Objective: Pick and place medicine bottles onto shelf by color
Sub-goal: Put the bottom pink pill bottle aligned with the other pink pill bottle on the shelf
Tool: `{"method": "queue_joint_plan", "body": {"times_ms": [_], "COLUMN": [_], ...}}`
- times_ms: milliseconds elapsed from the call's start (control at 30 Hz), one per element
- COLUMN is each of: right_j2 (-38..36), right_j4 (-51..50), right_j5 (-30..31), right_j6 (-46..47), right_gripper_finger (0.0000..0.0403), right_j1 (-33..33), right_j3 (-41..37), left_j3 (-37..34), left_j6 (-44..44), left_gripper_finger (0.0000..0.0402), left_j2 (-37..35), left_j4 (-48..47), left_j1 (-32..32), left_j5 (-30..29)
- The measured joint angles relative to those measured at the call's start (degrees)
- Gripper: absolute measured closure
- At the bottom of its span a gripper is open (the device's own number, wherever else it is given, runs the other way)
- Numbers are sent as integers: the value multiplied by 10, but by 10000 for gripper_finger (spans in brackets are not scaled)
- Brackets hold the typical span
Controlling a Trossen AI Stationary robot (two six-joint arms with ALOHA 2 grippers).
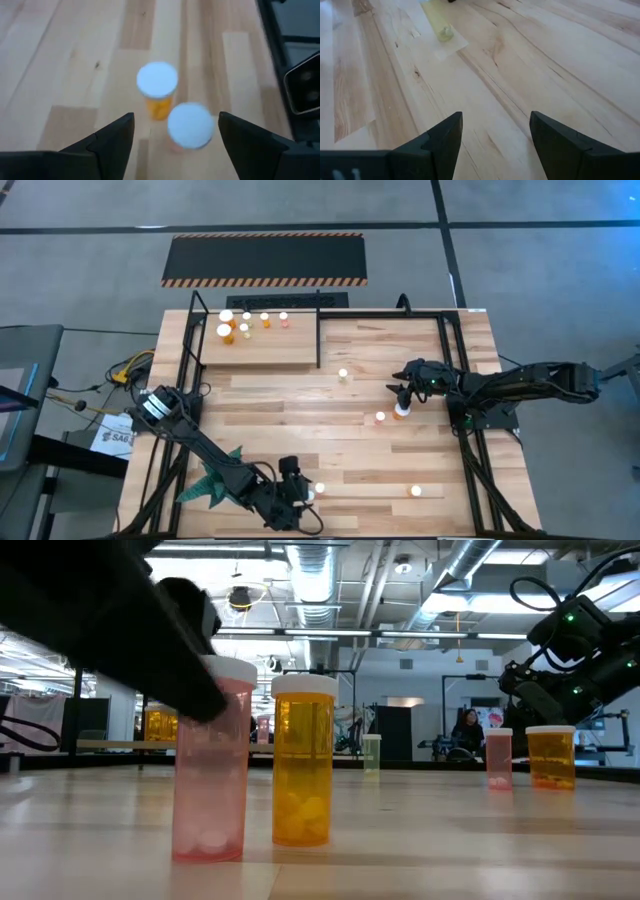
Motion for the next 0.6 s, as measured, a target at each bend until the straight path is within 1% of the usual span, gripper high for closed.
{"method": "queue_joint_plan", "body": {"times_ms": [167,267,600], "right_j2": [0,0,0], "right_j4": [0,1,0], "right_j5": [0,0,0], "right_j6": [0,-2,-2], "right_gripper_finger": [147,147,147], "right_j1": [0,0,0], "right_j3": [0,0,0], "left_j3": [0,-1,-1], "left_j6": [-12,-13,-5], "left_gripper_finger": [128,141,244], "left_j2": [3,4,4], "left_j4": [-8,-9,-7], "left_j1": [0,0,0], "left_j5": [-6,-5,8]}}
